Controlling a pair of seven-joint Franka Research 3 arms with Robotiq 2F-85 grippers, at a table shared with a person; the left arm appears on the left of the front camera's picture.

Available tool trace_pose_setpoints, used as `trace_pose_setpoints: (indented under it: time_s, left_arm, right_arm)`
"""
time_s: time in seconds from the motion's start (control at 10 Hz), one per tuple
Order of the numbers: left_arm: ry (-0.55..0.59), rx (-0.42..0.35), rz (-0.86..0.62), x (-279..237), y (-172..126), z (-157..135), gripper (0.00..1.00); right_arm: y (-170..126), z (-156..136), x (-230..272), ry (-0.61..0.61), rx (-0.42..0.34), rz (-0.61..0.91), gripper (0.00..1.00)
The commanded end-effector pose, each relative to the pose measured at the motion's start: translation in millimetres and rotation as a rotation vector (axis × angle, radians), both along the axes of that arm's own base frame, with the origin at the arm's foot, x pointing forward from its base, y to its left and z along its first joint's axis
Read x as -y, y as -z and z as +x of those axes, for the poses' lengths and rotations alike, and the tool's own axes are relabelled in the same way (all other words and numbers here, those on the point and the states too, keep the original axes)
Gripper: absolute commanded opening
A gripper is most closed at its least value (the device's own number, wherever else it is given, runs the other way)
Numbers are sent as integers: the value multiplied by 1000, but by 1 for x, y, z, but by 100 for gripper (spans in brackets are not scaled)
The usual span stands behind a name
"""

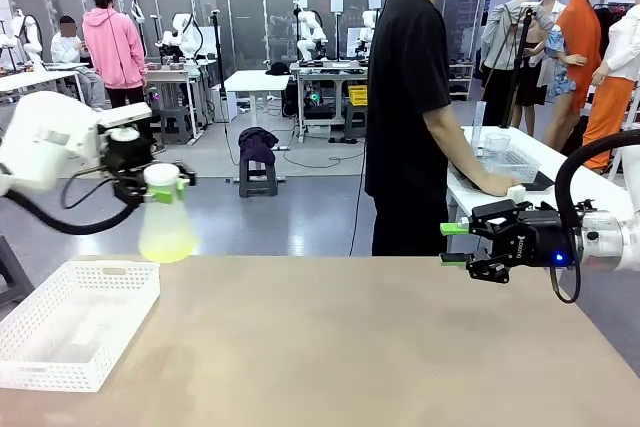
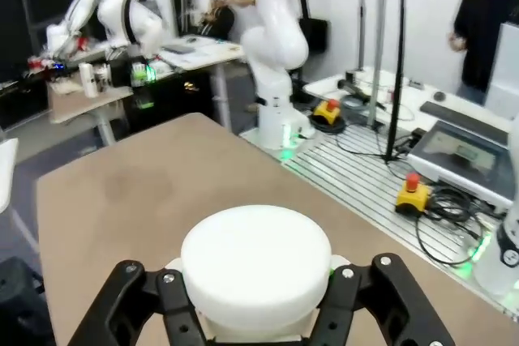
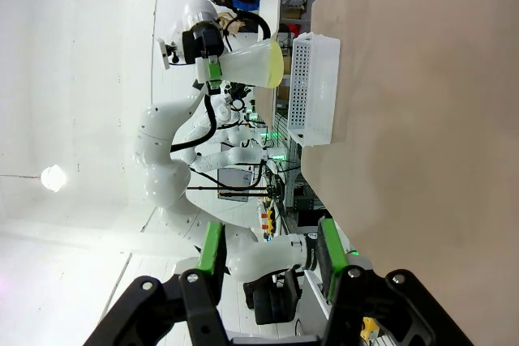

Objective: Prepare the solutions needed for the experiment.
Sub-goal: When the human places the Big flask in the center of the table, pick up the Big flask and place it in the left Organizing basket.

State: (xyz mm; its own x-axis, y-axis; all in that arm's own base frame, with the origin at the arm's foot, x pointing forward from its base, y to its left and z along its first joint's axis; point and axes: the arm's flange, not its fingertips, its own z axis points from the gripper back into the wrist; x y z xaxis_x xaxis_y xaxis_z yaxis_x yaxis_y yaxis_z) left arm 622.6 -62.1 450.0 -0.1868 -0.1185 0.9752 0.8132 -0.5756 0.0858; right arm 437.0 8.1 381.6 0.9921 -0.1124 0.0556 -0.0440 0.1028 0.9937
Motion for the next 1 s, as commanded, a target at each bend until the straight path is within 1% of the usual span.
trace_pose_setpoints:
  time_s: [0.0,0.1,0.2,0.3,0.4,0.6,0.7,0.9]
  left_arm:
    - [-172,44,-30,-35,12,-40,0]
    - [-234,58,-38,-64,22,-45,0]
    - [-301,36,-46,-92,35,-53,0]
    - [-338,4,-68,-113,49,-58,0]
    - [-379,-6,-91,-132,61,-62,0]
    - [-436,-17,-135,-166,81,-72,0]
    - [-456,-40,-166,-178,91,-72,0]
    - [-480,-68,-179,-192,113,-71,0]
  right_arm:
    - [-1,0,0,-3,3,4,58]
    - [-1,0,0,-3,3,4,58]
    - [-1,0,0,-3,3,4,58]
    - [-1,0,0,-3,3,4,58]
    - [-1,0,0,-3,3,4,58]
    - [-1,0,0,-3,3,4,58]
    - [-1,0,0,-3,3,4,58]
    - [-1,0,0,-3,3,4,58]
